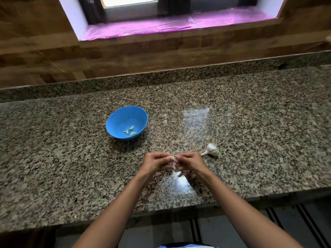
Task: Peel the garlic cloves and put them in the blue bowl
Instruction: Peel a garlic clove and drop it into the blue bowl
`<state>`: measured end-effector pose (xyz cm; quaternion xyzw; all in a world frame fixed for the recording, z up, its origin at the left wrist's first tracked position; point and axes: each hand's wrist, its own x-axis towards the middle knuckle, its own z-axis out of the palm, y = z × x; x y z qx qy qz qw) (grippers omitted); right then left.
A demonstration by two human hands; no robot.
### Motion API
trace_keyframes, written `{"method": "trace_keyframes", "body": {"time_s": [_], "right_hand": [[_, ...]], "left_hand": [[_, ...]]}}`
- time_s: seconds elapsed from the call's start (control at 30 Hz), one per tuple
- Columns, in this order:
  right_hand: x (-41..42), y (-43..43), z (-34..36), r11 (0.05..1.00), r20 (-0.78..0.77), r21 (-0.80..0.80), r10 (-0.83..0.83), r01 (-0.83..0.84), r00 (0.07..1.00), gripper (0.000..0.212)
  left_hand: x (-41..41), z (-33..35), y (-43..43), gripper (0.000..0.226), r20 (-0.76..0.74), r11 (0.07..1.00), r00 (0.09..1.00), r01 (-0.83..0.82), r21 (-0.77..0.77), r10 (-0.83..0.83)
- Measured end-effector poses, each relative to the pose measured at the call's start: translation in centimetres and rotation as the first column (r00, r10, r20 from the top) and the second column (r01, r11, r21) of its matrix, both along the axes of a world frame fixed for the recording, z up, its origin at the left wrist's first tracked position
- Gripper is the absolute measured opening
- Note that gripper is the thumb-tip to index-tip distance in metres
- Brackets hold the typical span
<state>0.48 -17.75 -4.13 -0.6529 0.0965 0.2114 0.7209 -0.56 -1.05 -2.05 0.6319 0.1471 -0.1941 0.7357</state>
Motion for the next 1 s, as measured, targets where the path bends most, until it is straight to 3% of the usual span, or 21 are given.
{"method": "trace_keyframes", "body": {"time_s": [0.03, 0.1, 0.17, 0.2, 0.33, 0.43, 0.6, 0.67, 0.77, 0.9, 1.0], "right_hand": [[-0.1, 0.1, -0.2, 0.998, -0.004, -0.040, -0.041, 0.040, 0.999, 0.011], [-0.3, 0.0, -0.8, 0.961, 0.082, -0.271, -0.034, 0.055, 0.996, 0.013], [-0.3, -0.3, -1.3, 0.863, 0.181, -0.505, 0.095, 0.010, 0.979, 0.014], [-0.4, -0.4, -1.3, 0.851, 0.190, -0.525, 0.144, -0.023, 0.971, 0.017], [-0.6, 0.5, -0.6, 0.908, 0.208, -0.393, 0.244, -0.147, 0.947, 0.023], [-0.7, 0.8, -0.1, 0.932, 0.216, -0.348, 0.187, -0.104, 0.958, 0.015], [-1.2, 0.2, 0.7, 0.990, 0.137, -0.130, 0.078, -0.061, 0.988, 0.011], [-1.2, 0.1, 0.5, 0.989, 0.129, -0.138, 0.073, -0.055, 0.989, 0.011], [-1.3, 0.2, 0.4, 0.976, 0.114, -0.201, 0.112, -0.088, 0.987, 0.013], [-1.8, 0.7, 0.7, 0.956, 0.136, -0.272, 0.156, -0.115, 0.978, 0.010], [-2.0, 1.1, 1.0, 0.934, 0.181, -0.343, 0.171, -0.101, 0.969, 0.013]], "left_hand": [[0.0, -0.2, 0.0, 0.014, -0.019, 1.000, 0.999, -0.028, -0.006, 0.028], [0.0, -0.6, -0.1, 0.016, -0.036, 0.997, 0.997, -0.075, -0.011, 0.074], [0.0, -0.7, -0.2, 0.016, -0.027, 0.996, 0.996, -0.088, 0.006, 0.088], [-0.1, -0.7, -0.3, 0.014, -0.016, 0.996, 0.996, -0.086, 0.019, 0.086], [-0.2, -0.6, -0.6, 0.012, 0.035, 0.993, 0.996, -0.090, 0.083, 0.087], [-0.1, -1.0, -0.9, 0.010, 0.073, 0.983, 0.995, -0.082, 0.163, 0.071], [0.1, -1.1, -0.3, 0.017, -0.034, 0.990, 0.989, -0.140, 0.022, 0.141], [0.2, -1.3, 0.0, 0.020, -0.006, 0.982, 0.995, -0.097, 0.163, 0.099], [0.0, -0.8, -0.2, 0.029, 0.141, 0.895, 0.986, 0.017, 0.447, -0.089], [-0.3, 0.1, -1.0, 0.019, 0.273, 0.813, 0.910, 0.108, 0.573, -0.313], [-0.3, -0.1, -1.1, 0.011, 0.301, 0.807, 0.911, 0.057, 0.588, -0.284]]}}
